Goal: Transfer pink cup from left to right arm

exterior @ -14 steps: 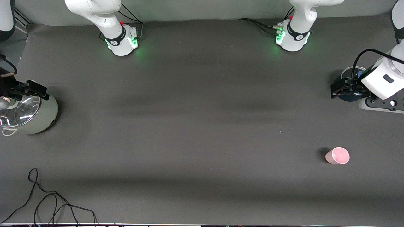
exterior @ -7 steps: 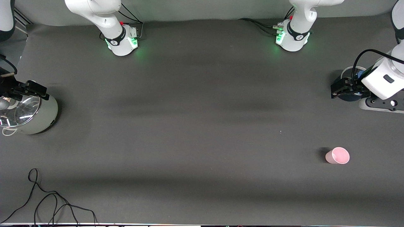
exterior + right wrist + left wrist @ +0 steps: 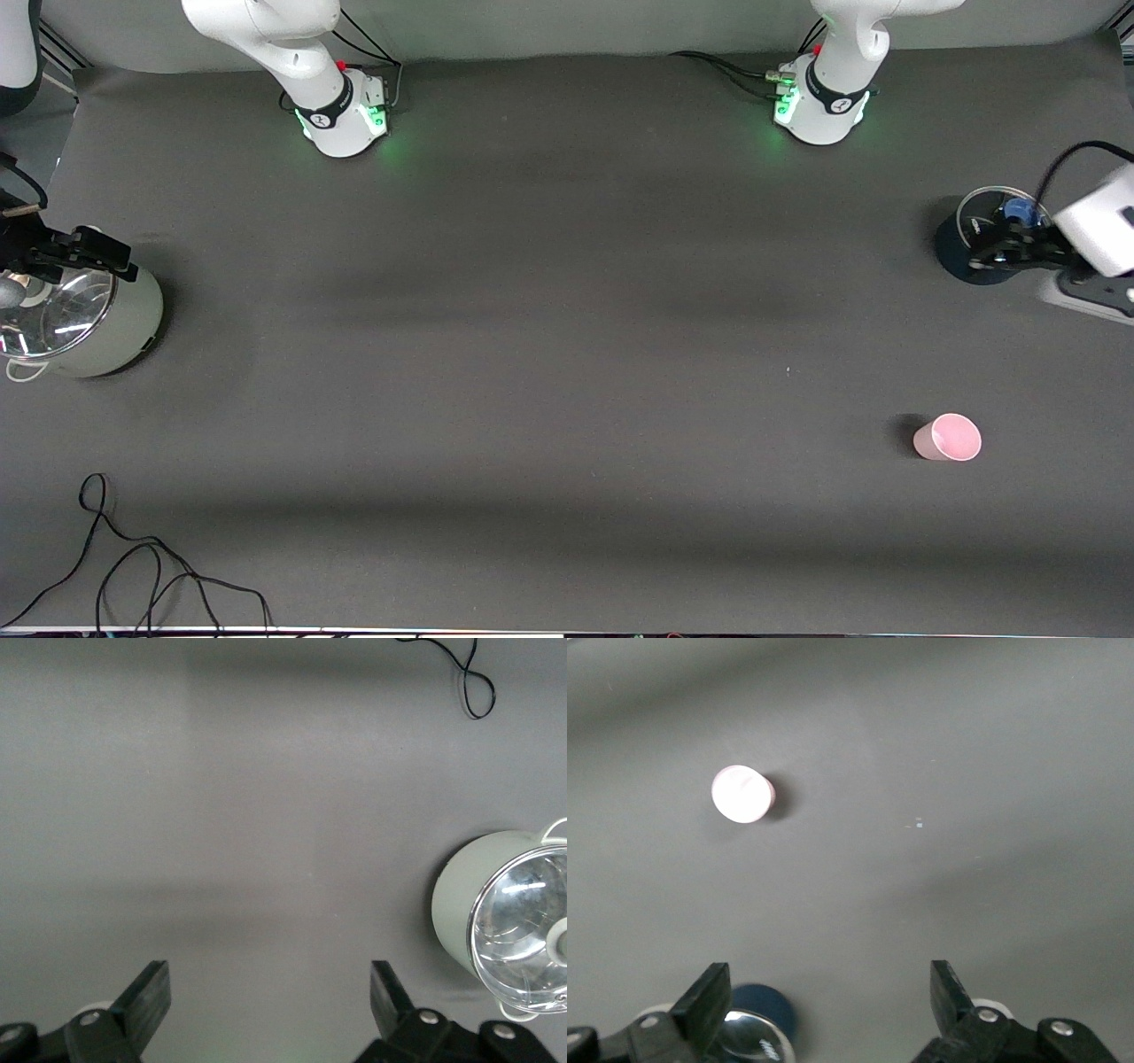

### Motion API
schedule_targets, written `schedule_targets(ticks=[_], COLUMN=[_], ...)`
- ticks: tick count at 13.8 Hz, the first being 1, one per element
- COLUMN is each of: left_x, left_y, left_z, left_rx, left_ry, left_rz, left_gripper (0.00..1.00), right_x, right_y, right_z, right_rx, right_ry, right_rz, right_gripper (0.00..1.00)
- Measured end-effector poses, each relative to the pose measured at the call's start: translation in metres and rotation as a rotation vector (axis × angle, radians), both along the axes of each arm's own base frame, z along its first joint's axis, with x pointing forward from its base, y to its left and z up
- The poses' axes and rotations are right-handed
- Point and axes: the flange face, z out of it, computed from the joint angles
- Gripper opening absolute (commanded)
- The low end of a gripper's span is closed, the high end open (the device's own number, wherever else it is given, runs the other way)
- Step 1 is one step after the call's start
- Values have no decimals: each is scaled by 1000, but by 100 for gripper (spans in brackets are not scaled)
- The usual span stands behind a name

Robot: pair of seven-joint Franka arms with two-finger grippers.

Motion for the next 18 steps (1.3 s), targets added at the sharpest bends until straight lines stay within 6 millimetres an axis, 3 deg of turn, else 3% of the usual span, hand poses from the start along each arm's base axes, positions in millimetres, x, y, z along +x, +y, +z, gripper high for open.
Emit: schedule_targets(ticks=[3, 8, 13, 18], left_x=[18, 35, 29, 30], left_y=[72, 180, 279, 332], left_z=[-19, -85, -180, -282], left_rx=[-45, -198, -417, -564], left_ry=[-42, -124, -274, -434], left_rz=[-114, -317, -445, -546], left_gripper=[100, 100, 100, 100], right_x=[0, 0, 0, 0], right_y=[0, -1, -1, -1], right_z=[0, 0, 0, -1], right_rx=[0, 0, 0, 1], right_ry=[0, 0, 1, 2], right_rz=[-1, -1, -1, -2], right_gripper=[100, 100, 100, 100])
